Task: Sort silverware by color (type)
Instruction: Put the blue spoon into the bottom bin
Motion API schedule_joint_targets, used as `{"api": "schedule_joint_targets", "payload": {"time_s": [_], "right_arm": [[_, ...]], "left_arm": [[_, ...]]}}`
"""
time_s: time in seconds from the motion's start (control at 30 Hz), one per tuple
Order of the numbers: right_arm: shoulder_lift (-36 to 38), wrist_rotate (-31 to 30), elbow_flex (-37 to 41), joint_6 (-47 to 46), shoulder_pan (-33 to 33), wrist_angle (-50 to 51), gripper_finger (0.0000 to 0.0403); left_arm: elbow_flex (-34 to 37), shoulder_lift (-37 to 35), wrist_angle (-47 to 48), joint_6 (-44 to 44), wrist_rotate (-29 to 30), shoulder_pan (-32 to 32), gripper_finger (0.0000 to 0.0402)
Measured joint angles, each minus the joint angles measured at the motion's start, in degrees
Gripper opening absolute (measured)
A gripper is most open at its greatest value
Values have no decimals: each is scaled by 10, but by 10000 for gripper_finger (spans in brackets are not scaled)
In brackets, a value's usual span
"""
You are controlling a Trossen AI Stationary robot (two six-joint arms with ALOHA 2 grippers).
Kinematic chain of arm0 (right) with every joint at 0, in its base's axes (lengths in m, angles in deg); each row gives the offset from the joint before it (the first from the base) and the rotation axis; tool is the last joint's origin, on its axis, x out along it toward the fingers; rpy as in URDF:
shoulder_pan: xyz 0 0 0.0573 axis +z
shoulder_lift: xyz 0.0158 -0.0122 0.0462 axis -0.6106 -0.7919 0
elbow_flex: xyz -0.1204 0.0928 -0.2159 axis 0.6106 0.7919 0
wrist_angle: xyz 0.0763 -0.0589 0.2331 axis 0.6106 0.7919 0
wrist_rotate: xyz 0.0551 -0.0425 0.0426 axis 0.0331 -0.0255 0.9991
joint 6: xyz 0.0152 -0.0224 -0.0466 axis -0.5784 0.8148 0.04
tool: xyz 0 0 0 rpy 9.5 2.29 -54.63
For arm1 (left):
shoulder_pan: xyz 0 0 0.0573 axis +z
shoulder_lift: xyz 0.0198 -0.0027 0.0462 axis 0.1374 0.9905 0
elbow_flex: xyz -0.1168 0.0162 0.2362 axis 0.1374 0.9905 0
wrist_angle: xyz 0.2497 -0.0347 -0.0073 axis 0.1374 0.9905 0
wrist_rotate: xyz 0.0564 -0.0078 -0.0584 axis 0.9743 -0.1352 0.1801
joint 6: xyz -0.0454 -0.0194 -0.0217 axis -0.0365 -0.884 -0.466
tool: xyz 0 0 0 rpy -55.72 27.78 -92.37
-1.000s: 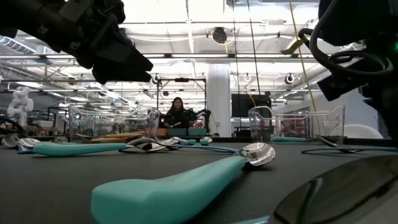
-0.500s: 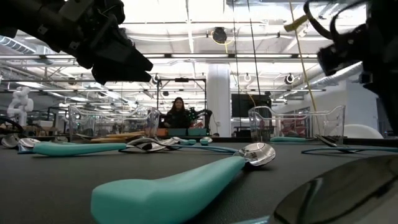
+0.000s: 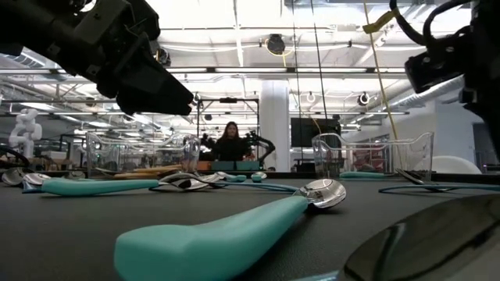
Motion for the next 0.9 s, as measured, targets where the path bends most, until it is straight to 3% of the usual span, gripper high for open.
{"api": "schedule_joint_targets", "payload": {"time_s": [0.27, 0.5, 0.67, 0.77, 0.9], "right_arm": [[0, 0, 17, 20, 0, -12, 160], [3, 27, 88, 9, -1, -105, 155], [7, 27, 86, 65, -1, -120, 87], [9, 6, 76, 99, -6, -126, 21], [10, -73, 49, 113, -10, -160, 18]], "left_arm": [[0, 0, -8, 2, 0, 0, 202], [0, 0, -8, 4, 1, 0, 202], [0, 3, -103, 44, 42, 19, 202], [0, 12, -165, 98, -2, 36, 202], [-7, 39, -249, 140, -30, 48, 202]]}}
